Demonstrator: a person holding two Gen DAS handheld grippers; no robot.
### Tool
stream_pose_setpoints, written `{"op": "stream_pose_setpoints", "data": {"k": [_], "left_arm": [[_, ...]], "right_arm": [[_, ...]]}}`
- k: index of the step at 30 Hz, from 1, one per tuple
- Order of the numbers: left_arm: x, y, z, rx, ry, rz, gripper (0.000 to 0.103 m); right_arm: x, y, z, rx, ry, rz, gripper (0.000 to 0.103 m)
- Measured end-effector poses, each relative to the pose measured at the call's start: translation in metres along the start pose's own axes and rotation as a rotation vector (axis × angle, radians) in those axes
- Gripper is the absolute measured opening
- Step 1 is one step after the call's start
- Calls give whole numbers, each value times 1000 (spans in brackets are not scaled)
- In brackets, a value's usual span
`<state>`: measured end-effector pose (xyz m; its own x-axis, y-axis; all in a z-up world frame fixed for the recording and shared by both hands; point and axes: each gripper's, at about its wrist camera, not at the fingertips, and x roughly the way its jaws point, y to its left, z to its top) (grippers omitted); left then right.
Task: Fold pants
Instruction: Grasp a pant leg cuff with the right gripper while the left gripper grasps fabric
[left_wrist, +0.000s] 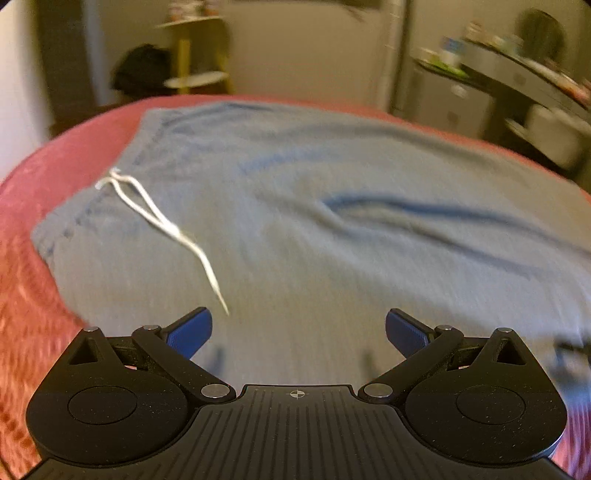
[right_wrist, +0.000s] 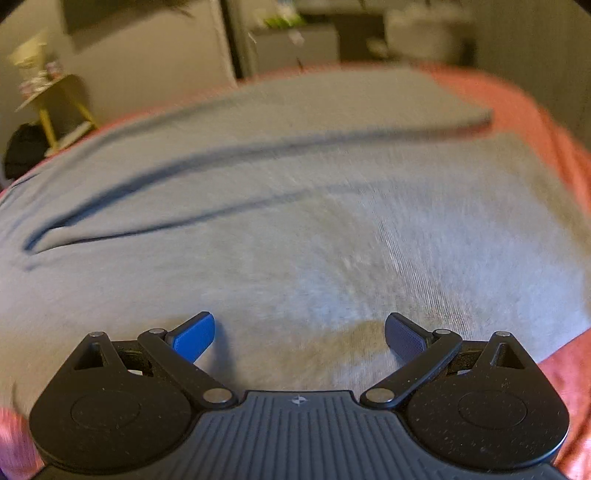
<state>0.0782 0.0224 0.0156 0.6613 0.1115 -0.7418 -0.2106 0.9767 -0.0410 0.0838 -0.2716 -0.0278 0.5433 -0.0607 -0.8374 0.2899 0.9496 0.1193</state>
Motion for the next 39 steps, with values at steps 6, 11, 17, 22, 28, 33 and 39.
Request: {"op": "stream_pose_setpoints", "data": {"k": [6, 11, 17, 22, 28, 33, 39], "left_arm": [[62, 13, 43, -175, -103, 142, 103], [91, 42, 39, -250, -164, 278, 103], [98, 59, 31, -301, -208, 323, 103], [106, 61, 26, -277, -234, 368, 103], [121, 62, 21, -289, -199, 392, 103], [123, 63, 19, -303, -201, 376, 103], [121, 68, 18, -333, -197, 346, 103]], "right_arm": [[10, 2, 6, -140, 60, 10, 99], [2, -15, 92, -40, 56, 57, 99], [79, -34, 250, 248, -78, 43, 89], [158, -31, 321, 447, -84, -44, 69], [210, -28, 335, 462, -36, -232, 77], [206, -32, 324, 360, -113, -281, 36], [121, -54, 286, 370, -318, -106, 4]]}}
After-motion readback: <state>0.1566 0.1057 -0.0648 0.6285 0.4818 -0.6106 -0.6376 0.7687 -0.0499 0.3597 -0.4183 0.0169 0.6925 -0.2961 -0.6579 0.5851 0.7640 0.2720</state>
